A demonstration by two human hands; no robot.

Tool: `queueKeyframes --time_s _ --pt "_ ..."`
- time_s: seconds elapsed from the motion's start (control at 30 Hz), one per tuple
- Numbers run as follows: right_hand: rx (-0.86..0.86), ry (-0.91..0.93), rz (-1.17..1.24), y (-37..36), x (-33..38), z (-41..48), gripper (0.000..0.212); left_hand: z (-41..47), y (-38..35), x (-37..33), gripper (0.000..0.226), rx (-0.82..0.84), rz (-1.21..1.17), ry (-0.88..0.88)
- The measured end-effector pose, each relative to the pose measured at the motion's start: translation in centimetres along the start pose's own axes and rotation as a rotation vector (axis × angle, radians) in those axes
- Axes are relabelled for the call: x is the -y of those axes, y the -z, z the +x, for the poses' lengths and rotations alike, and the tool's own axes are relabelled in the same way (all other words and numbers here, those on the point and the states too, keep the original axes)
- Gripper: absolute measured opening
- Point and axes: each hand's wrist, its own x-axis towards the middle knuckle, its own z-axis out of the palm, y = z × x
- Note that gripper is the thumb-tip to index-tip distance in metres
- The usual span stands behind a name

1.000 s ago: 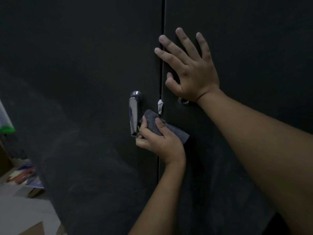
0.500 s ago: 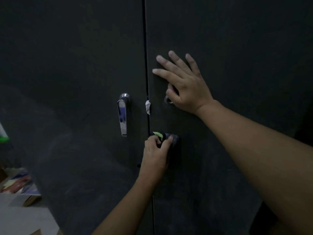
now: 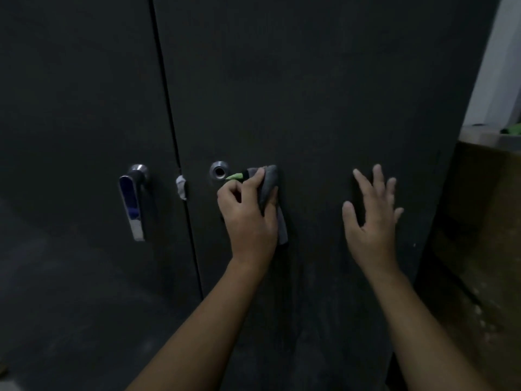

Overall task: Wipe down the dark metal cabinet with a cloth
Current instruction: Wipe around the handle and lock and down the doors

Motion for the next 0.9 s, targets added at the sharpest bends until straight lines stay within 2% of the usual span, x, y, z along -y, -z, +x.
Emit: queueKeyframes --time_s 0.1,0.23,0.33,0.4,0.47,0.53,0.6,0.73,0.8,0.9 --pt "-0.068 -0.110 0.113 -0.2 -2.0 -1.6 0.061 -0.6 -3.2 -1.8 0.045 0.042 0.055 -0.129" --pt "-0.063 -0.254 0.213 -0.1 -4.6 -3.7 0.062 -2.7 -6.5 -3.3 0.034 0.265 0.119 -0.257" --pt "-0.034 -0.236 0.189 -0.3 -6.2 -4.7 0.066 -6.0 -7.6 -2.8 0.059 0.460 0.267 -0.529" --pt "-0.019 -0.268 0.185 -0.6 -7.0 -5.4 0.070 -7.4 -7.2 -1.8 0.067 0.546 0.337 -0.616" --pt "-0.014 -0.299 0.180 -0.9 -7.7 -6.2 0.070 -7.3 -6.1 -1.5 0.050 0.573 0.391 -0.631" --pt "-0.047 -0.302 0.179 -1.1 -8.3 -6.6 0.067 -6.3 -5.7 -0.9 0.023 0.520 0.387 -0.566" --pt "-0.132 -0.315 0.184 -1.2 -8.7 -6.7 0.062 -3.9 -5.3 -1.8 0.022 0.348 0.410 -0.543" --pt "-0.267 -0.361 0.155 -1.1 -9.9 -7.0 0.069 -1.2 -6.5 -5.1 0.037 0.086 0.167 -0.387" --pt "-0.265 -0.424 0.173 -0.8 -10.6 -7.0 0.078 -0.3 -7.9 -6.9 0.039 0.044 0.070 -0.356" --pt "-0.239 -0.484 0.226 -0.1 -11.5 -6.8 0.093 0.4 -10.6 -9.1 0.034 0.144 0.033 -0.458"
